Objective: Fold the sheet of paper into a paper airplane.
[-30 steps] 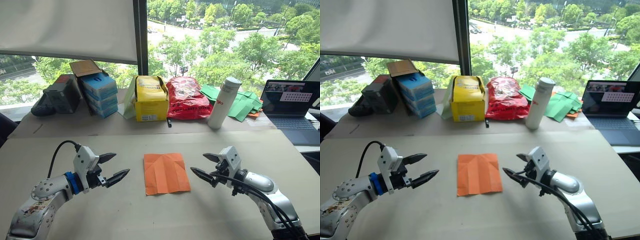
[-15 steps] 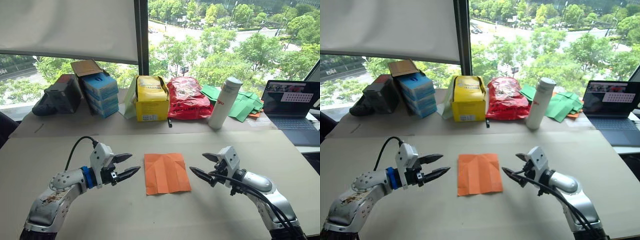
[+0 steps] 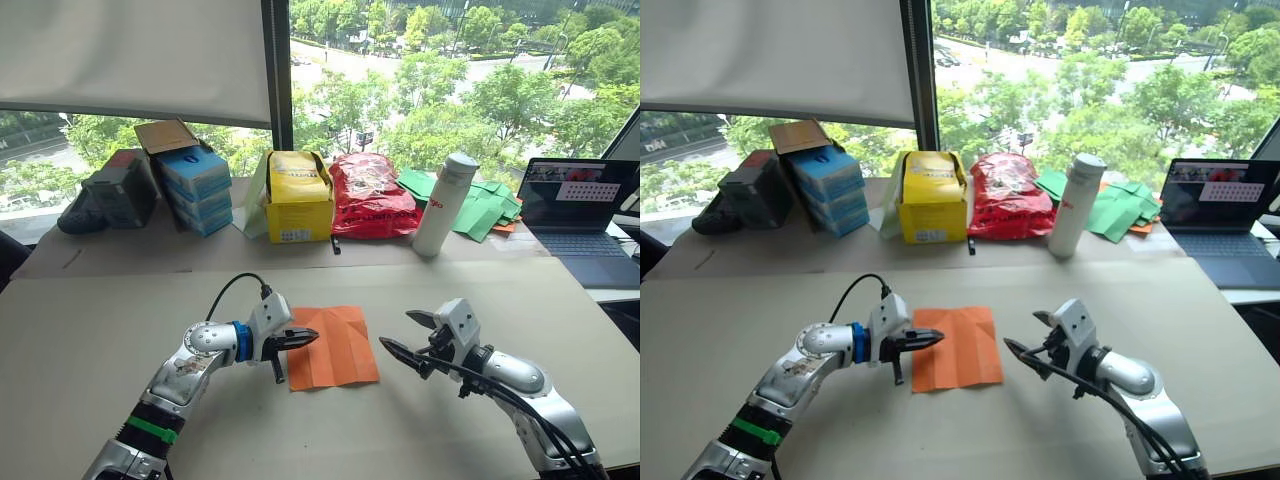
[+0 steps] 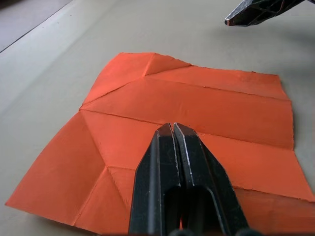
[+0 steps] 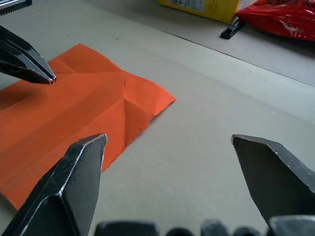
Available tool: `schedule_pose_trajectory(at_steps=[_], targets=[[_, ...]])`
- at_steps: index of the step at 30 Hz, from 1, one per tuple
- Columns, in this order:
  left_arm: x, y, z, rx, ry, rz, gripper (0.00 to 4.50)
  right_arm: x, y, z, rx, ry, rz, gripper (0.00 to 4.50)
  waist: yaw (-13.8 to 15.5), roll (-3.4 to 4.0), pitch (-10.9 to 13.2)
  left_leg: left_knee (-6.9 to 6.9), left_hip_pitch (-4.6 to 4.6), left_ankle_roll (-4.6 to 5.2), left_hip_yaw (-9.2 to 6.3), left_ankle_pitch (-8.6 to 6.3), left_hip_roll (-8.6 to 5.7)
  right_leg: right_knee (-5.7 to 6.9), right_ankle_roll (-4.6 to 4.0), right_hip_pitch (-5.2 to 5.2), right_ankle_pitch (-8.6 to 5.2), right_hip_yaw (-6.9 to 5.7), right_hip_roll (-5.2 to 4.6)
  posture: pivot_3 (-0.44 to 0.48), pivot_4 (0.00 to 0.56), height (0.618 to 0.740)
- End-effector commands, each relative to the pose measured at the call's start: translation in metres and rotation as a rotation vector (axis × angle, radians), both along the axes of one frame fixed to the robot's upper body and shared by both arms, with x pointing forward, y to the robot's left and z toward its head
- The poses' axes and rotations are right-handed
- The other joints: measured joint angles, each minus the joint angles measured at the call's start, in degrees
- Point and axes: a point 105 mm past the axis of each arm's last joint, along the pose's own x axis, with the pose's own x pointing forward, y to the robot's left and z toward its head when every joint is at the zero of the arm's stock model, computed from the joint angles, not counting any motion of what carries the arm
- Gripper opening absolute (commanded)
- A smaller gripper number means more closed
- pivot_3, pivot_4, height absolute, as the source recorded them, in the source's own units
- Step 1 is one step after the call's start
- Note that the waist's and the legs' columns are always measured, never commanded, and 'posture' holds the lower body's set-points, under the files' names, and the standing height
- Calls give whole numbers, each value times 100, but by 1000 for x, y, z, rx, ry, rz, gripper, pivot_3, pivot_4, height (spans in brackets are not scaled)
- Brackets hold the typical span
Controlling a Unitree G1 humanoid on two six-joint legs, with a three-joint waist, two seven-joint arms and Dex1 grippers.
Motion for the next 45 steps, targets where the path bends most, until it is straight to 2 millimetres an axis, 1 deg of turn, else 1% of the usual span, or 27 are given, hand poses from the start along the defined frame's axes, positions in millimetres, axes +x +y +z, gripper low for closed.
schedule_pose_trajectory(at_steps=[1, 6, 8, 11, 14, 17, 19, 21, 25, 28, 33, 40, 42, 45], targets=[[-1, 5, -9, 77, 3, -15, 78, -9, 5, 10, 9, -4, 27, 4500, 1, 0, 0, 0, 0, 1, 0, -1, 0, 0, 0, 0, 0, 0, 0, 0, 150, 740], [-1, 14, -22, 134, 31, 8, 78, -22, 10, 11, -6, 36, 74, 4500, 5, 1, 0, 5, 4, 9, -1, -5, 0, 0, 1, 6, 0, 0, -6, 0, 150, 740], [0, 16, -27, 166, 32, 13, 0, -29, 16, 12, 6, 53, 119, 3945, 7, 1, -1, 5, 7, 12, -3, -7, 1, 1, 1, 8, 0, -1, -6, 0, 150, 740], [-1, 16, -32, 189, 32, 1, 0, -46, 28, 8, 0, 106, 215, 2935, 7, 3, -3, 5, 12, 13, -3, -8, 1, 4, 1, 11, 0, 2, -7, 0, 150, 740], [-2, 16, -33, 189, 37, -1, 0, -62, 37, 1, -20, 179, 292, 1873, 6, 2, -4, 5, 18, 15, -4, -9, 1, 4, 1, 18, 0, 2, -8, 0, 150, 740], [-3, 15, -34, 193, 41, -6, 0, -82, 52, -11, -48, 275, 370, 815, 7, 1, -5, 5, 19, 16, -4, -10, 2, 5, 1, 17, 0, 3, -10, 0, 150, 740], [-3, 15, -35, 196, 43, -8, 0, -85, 56, -15, -61, 296, 372, 114, 6, 0, -7, 5, 19, 16, -6, -10, 3, 4, 0, 18, -1, 1, -10, 0, 150, 740], [-2, 15, -35, 197, 43, -10, 0, -83, 58, -18, -69, 302, 354, 37, 7, -1, -8, 6, 19, 16, -6, -10, 2, 5, 1, 17, -1, 2, -12, 0, 150, 740], [-1, 12, -32, 200, 39, -28, 0, -80, 65, -37, -108, 323, 293, 37, 11, -11, -19, 6, 19, 16, -7, -10, 1, 6, 1, 16, -1, 0, -12, 0, 150, 740], [0, 11, -31, 209, 37, -45, 0, -69, 62, -48, -132, 312, 174, 37, 10, -13, -29, 6, 18, 16, -6, -9, 0, 7, 1, 16, -1, 0, -12, 0, 150, 740], [3, 8, -29, 213, 39, -62, 0, -67, 55, -53, -128, 282, 60, 37, 20, -46, -63, 6, 27, 15, -7, -9, 1, 7, 2, 23, -2, -2, -10, 0, 150, 740], [9, 9, -28, 237, 35, -85, 0, -62, 37, -55, -82, 250, -171, 37, 32, -54, -77, 6, 28, 15, -7, -9, 0, 7, 3, 24, -2, -1, -12, 0, 150, 740], [10, 10, -29, 252, 34, -89, 0, -61, 36, -55, -77, 248, -190, 37, 35, -55, -77, 7, 28, 16, -7, -9, -1, 6, 4, 25, -1, 0, -12, 0, 150, 740], [14, 13, -38, 318, 26, -86, 0, -62, 37, -55, -59, 245, -201, 37, 54, -56, -81, 7, 29, 16, -8, -10, -1, 6, 4, 26, -1, -1, -11, 0, 150, 740]])
